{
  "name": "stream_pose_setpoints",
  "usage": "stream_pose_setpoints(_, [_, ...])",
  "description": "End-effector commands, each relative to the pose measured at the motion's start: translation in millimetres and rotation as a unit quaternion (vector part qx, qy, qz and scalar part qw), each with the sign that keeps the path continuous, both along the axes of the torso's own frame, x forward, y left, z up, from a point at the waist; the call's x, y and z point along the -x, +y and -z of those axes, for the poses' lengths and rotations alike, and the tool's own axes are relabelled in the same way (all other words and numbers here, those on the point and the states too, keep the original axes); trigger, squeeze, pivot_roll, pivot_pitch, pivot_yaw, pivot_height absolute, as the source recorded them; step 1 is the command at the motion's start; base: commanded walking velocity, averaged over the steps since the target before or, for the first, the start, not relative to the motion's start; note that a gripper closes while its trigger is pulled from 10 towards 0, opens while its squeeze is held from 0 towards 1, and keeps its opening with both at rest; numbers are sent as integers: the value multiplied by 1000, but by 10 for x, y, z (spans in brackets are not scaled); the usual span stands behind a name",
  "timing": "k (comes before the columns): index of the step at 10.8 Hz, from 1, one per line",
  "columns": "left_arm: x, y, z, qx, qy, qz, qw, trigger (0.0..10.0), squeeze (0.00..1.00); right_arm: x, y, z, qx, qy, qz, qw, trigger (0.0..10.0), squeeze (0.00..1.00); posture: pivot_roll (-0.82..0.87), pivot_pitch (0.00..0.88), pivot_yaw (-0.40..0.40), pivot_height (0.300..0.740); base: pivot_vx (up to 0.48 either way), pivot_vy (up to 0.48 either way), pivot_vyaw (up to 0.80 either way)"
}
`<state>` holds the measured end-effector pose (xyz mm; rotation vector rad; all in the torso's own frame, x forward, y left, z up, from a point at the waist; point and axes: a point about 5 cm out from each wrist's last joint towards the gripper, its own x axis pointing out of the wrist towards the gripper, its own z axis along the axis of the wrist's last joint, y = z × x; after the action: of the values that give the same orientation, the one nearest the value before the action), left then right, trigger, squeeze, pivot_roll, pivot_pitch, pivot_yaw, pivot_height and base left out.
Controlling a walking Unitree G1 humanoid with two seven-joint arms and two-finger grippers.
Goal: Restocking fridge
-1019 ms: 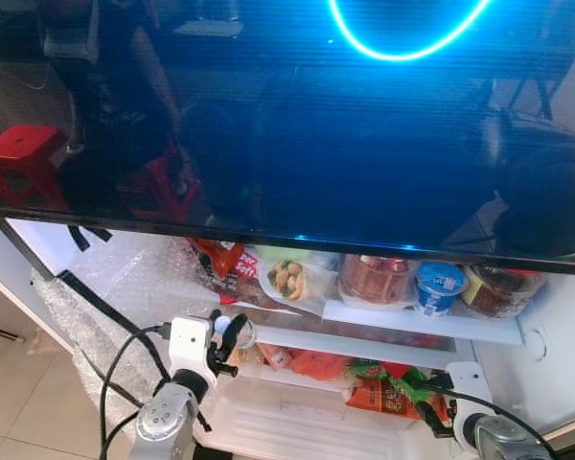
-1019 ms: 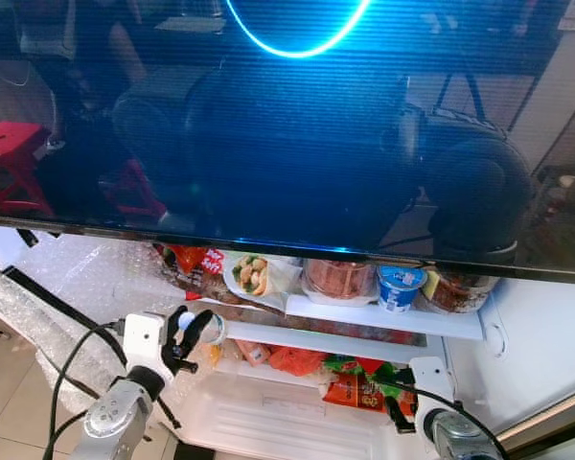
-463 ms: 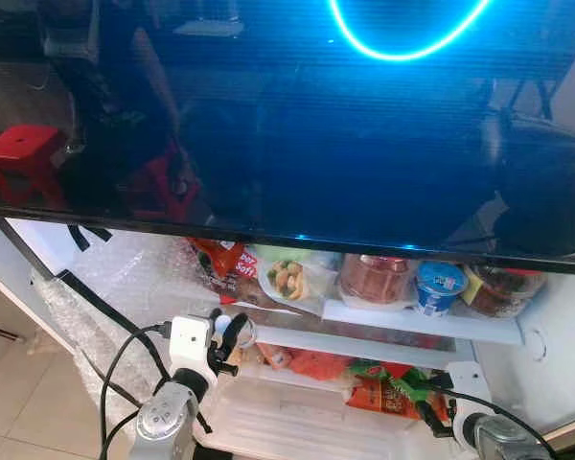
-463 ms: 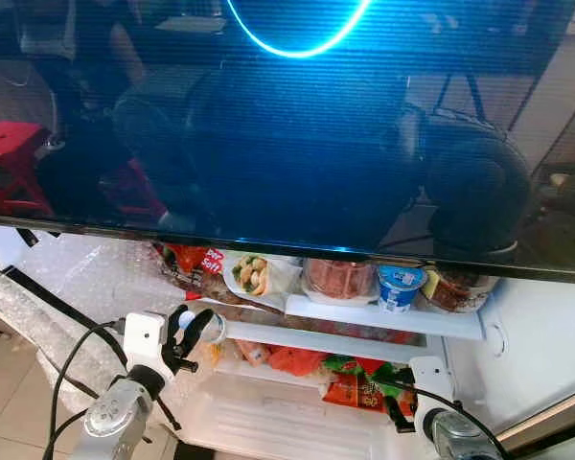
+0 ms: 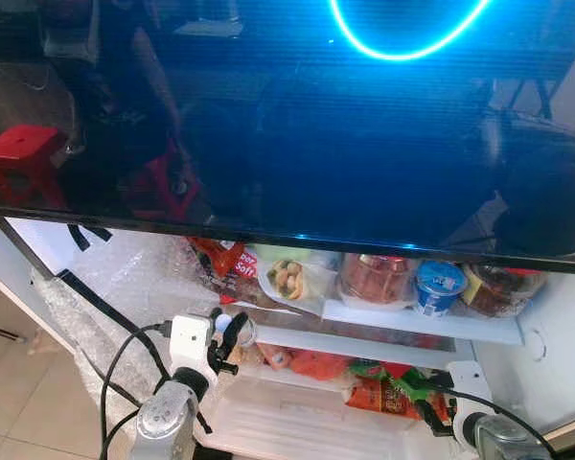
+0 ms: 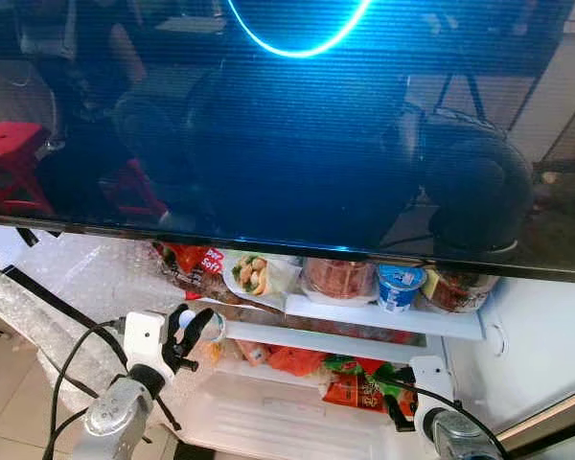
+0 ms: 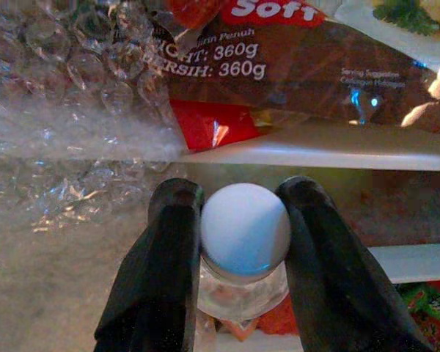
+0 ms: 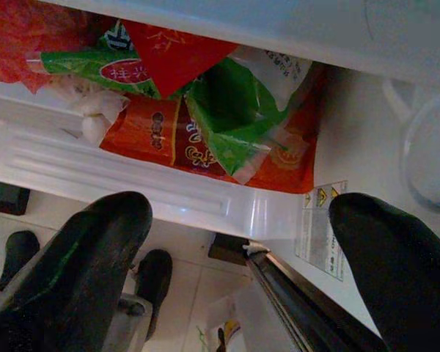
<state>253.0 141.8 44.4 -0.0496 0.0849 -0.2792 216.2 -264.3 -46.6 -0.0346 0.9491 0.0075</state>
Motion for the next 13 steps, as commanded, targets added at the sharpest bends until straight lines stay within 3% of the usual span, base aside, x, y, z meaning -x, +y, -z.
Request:
stream_pose_setpoints(1, [-32,-7,-49,-6,-14,4,1000,10000,0,31,4,20,-8,1,8,1000,10000,0,8,16,10,715,0,0,0])
stream_pose_setpoints(5, [-31,-5,-46,-6,-13,3,1000,10000,0,21,11,13,-14,-8,9,1000,10000,0,10,16,9,650,0,0,0])
stream_pose_setpoints(9, [-59,-39,-89,1,-20,16,1000,10000,0,21,9,13,-13,-9,11,1000,10000,0,12,18,8,650,0,0,0])
stream_pose_setpoints(13, [-217,-65,-259,11,-51,27,998,10000,0,20,10,12,-15,-10,11,1000,10000,0,7,19,8,650,0,0,0])
